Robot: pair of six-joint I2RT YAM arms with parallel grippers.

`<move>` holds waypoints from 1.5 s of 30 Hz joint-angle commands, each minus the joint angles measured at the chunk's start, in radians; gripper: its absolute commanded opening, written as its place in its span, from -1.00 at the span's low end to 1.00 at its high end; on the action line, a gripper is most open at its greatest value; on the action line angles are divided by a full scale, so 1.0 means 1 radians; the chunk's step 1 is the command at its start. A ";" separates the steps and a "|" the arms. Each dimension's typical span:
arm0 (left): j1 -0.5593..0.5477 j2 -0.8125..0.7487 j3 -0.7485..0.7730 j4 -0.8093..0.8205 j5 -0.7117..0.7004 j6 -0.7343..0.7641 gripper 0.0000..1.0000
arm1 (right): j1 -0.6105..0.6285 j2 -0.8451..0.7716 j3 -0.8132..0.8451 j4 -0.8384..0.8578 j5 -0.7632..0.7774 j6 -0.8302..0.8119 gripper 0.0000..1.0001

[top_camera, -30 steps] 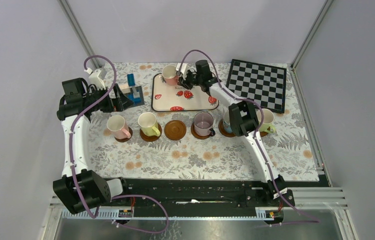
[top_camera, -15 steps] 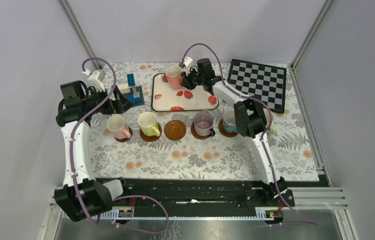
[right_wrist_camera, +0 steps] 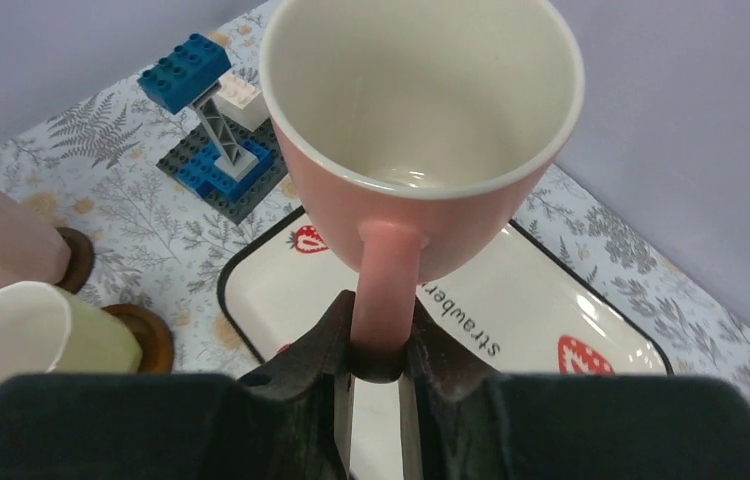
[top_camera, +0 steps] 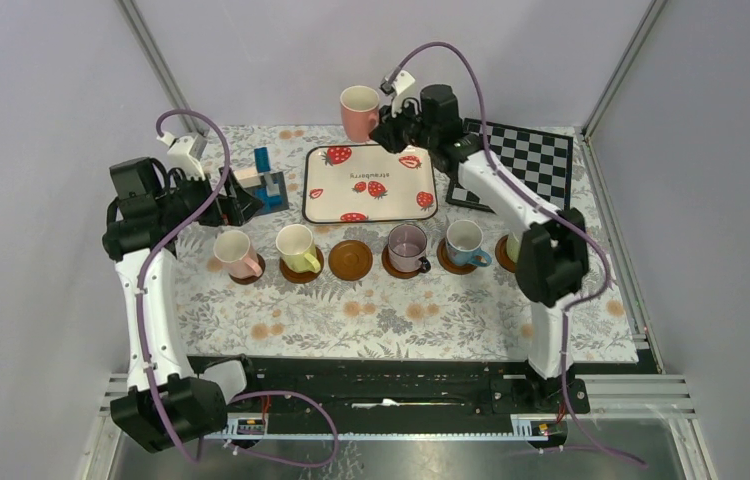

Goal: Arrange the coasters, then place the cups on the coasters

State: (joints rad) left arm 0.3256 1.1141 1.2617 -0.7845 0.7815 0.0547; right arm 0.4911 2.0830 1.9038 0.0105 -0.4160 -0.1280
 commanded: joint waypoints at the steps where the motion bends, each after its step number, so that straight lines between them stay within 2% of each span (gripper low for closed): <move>1: 0.000 -0.047 0.040 0.005 -0.003 0.001 0.98 | 0.069 -0.246 -0.142 0.073 0.082 0.021 -1.00; 4: -0.001 -0.062 0.039 0.005 -0.009 -0.016 0.98 | 0.125 -0.340 -0.242 0.036 0.167 0.022 -1.00; 7: 0.000 -0.078 0.040 0.004 0.002 -0.030 0.98 | 0.175 -0.421 -0.355 0.038 0.265 0.104 -1.00; 11: 0.000 -0.100 0.026 0.004 0.008 -0.045 0.98 | 0.237 -0.480 -0.435 -0.047 0.349 0.146 -1.00; 15: -0.001 -0.126 -0.007 0.004 0.006 -0.044 0.98 | 0.307 -0.601 -0.612 0.142 0.407 0.133 -1.00; 20: -0.002 -0.141 -0.027 0.008 0.018 -0.052 0.98 | 0.380 -0.660 -0.727 0.177 0.442 0.164 -1.00; 25: -0.001 -0.168 -0.038 0.018 0.032 -0.052 0.98 | 0.423 -0.730 -0.943 0.404 0.425 0.187 -1.00; 30: -0.001 -0.192 -0.047 0.022 0.048 -0.052 0.98 | 0.434 -0.742 -1.079 0.548 0.444 0.207 -1.00; 34: -0.001 -0.198 -0.037 0.022 0.093 -0.096 0.98 | 0.461 -0.718 -1.179 0.697 0.476 0.162 -1.00; 45: 0.000 -0.218 -0.045 0.020 0.124 -0.097 0.98 | 0.498 -0.587 -1.159 0.790 0.538 0.138 -1.00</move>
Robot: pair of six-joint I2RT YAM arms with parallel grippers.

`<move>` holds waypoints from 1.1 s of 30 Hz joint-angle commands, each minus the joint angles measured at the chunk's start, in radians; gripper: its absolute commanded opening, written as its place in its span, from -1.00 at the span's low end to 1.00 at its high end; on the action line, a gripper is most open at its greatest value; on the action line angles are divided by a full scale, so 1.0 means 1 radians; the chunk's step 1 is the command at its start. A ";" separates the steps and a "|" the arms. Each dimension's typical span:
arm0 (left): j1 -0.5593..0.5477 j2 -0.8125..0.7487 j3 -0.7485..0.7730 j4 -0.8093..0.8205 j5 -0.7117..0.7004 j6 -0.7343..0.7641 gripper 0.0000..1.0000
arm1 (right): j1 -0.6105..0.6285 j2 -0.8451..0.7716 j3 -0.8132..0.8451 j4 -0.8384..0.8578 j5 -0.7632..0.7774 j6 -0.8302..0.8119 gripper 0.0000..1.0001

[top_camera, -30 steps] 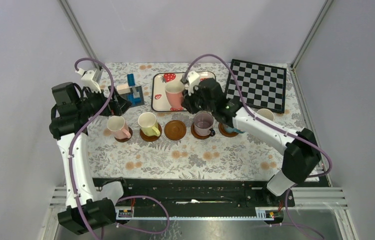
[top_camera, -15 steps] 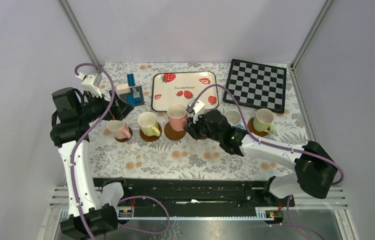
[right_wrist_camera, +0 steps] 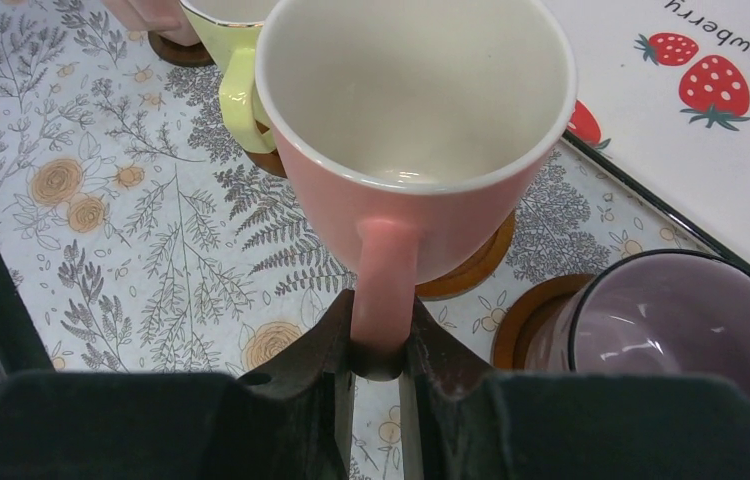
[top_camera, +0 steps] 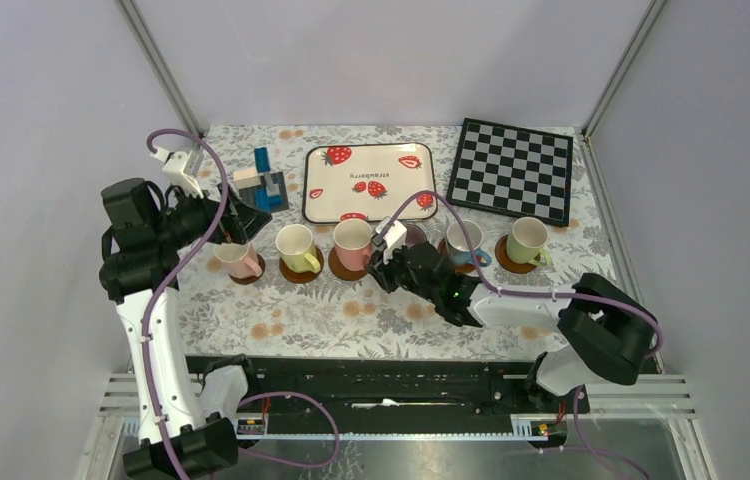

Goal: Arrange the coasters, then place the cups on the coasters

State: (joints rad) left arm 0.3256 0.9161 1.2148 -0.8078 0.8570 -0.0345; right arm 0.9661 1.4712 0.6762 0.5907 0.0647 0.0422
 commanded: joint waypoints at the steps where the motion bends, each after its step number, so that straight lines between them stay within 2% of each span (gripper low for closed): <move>1: 0.000 -0.020 -0.001 0.044 0.053 -0.007 0.98 | 0.023 0.040 0.073 0.218 0.068 -0.037 -1.00; 10: -0.001 -0.016 -0.027 0.050 0.064 0.011 0.98 | 0.023 0.156 0.092 0.275 0.110 -0.090 -1.00; 18: 0.000 -0.005 -0.062 0.076 0.081 0.008 0.98 | 0.024 0.227 0.135 0.302 0.120 -0.066 -1.00; 33: 0.000 -0.012 -0.044 0.057 0.037 0.073 0.98 | 0.024 0.263 0.110 0.297 0.144 -0.006 -0.99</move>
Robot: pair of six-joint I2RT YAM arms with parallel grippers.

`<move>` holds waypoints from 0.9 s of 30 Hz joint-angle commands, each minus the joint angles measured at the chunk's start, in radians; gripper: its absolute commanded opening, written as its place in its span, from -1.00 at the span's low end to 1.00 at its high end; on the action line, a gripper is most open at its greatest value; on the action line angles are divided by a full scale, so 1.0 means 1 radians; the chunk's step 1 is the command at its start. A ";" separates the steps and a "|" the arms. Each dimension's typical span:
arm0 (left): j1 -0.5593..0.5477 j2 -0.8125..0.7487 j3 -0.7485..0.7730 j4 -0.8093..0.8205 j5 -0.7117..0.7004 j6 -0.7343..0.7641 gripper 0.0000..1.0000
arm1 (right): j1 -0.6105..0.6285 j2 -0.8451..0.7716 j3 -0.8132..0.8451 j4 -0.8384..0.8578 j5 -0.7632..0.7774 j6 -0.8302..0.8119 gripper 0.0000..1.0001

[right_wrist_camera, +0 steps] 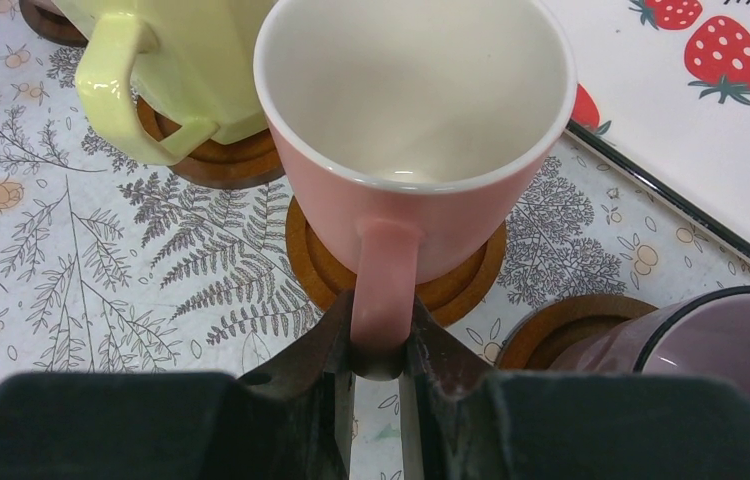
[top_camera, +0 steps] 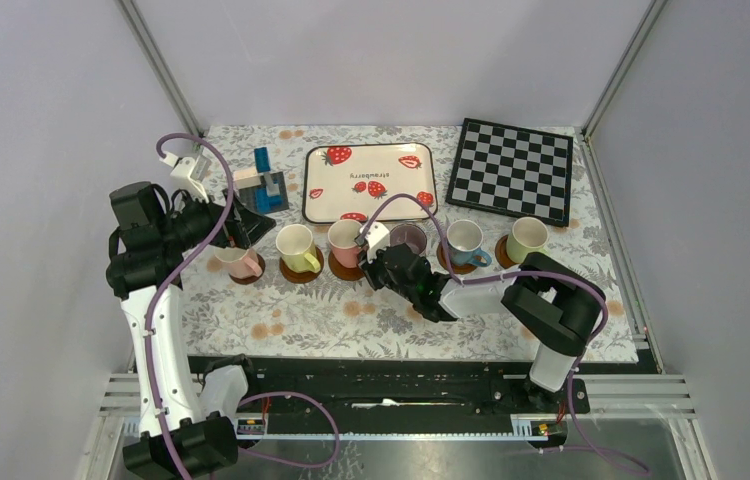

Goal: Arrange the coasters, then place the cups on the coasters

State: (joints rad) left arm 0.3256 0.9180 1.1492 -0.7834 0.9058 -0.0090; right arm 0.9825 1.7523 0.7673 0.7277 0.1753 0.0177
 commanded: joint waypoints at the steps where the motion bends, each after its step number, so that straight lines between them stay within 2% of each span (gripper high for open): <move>1: -0.001 -0.020 0.019 0.031 -0.013 0.050 0.98 | 0.007 -0.014 0.019 0.161 0.033 0.019 -0.99; 14: 0.000 -0.030 0.008 0.024 0.005 0.060 0.98 | 0.007 0.014 0.006 0.169 0.030 0.024 -0.87; 17: -0.001 -0.028 0.008 0.025 0.004 0.061 0.98 | 0.007 0.016 0.002 0.165 0.033 0.025 -0.64; 22: -0.002 -0.028 0.011 0.025 0.000 0.064 0.98 | 0.007 0.013 -0.010 0.167 0.009 0.028 -0.45; 27: 0.000 -0.028 0.008 0.025 -0.009 0.067 0.98 | 0.007 0.006 -0.020 0.165 -0.005 0.015 -0.37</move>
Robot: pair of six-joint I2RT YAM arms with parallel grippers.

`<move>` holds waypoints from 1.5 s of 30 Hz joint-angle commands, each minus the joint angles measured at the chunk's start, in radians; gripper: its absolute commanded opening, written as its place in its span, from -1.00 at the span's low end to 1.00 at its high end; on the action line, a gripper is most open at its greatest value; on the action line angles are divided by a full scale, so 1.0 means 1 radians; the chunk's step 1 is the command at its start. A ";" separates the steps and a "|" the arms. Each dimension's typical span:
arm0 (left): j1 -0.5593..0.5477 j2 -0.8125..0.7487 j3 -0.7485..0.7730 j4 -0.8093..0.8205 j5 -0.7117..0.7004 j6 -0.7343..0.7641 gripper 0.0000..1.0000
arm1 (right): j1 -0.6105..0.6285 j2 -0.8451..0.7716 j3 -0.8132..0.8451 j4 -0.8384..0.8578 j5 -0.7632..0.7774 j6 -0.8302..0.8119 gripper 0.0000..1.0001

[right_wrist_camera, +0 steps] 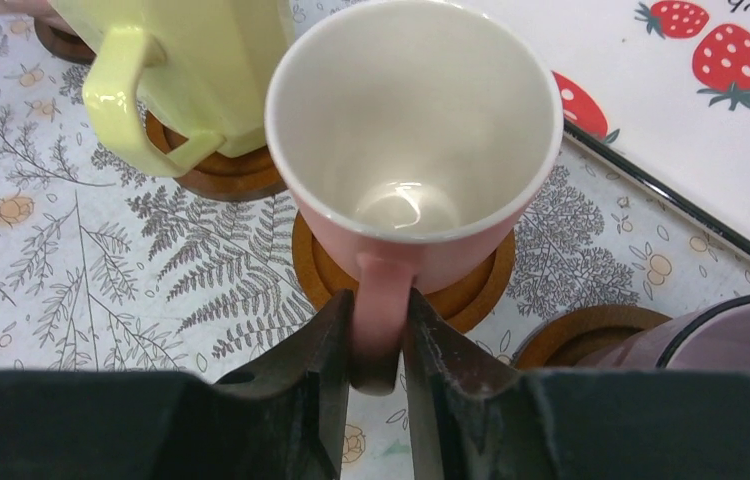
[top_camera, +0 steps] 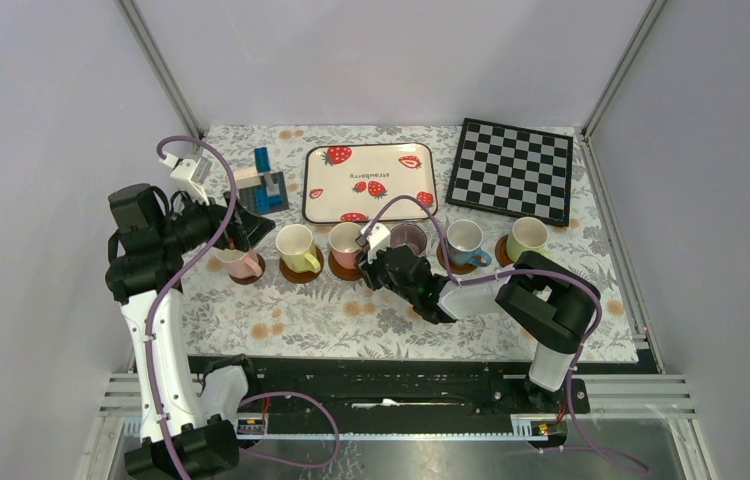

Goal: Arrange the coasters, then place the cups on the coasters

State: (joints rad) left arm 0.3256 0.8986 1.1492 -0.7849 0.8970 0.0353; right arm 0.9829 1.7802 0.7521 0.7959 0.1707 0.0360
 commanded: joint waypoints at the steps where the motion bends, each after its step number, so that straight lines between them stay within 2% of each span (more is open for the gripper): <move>1: 0.000 -0.009 0.005 0.026 -0.001 0.024 0.98 | 0.007 -0.024 -0.008 0.098 -0.004 -0.004 -0.36; 17: 0.000 -0.012 0.002 0.026 0.004 0.024 0.98 | 0.007 -0.085 -0.054 0.055 -0.017 -0.027 -0.12; 25: 0.000 -0.007 0.019 -0.035 0.001 0.085 0.98 | 0.007 -0.176 -0.081 -0.012 -0.071 -0.031 0.26; 31: -0.001 0.027 0.038 -0.095 0.003 0.134 0.98 | 0.007 -0.255 -0.084 -0.074 -0.112 -0.065 0.43; 38: -0.002 0.087 0.085 -0.141 0.016 0.172 0.98 | 0.007 -0.394 -0.003 -0.254 -0.217 -0.091 0.69; 45: -0.068 0.157 0.165 -0.141 -0.048 0.159 0.98 | -0.045 -0.439 0.214 -0.540 -0.278 -0.089 0.84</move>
State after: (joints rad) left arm 0.3008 1.0306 1.2339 -0.9474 0.8860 0.1791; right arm 0.9775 1.3808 0.8246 0.4271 -0.0422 -0.0486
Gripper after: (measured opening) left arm 0.989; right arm 0.911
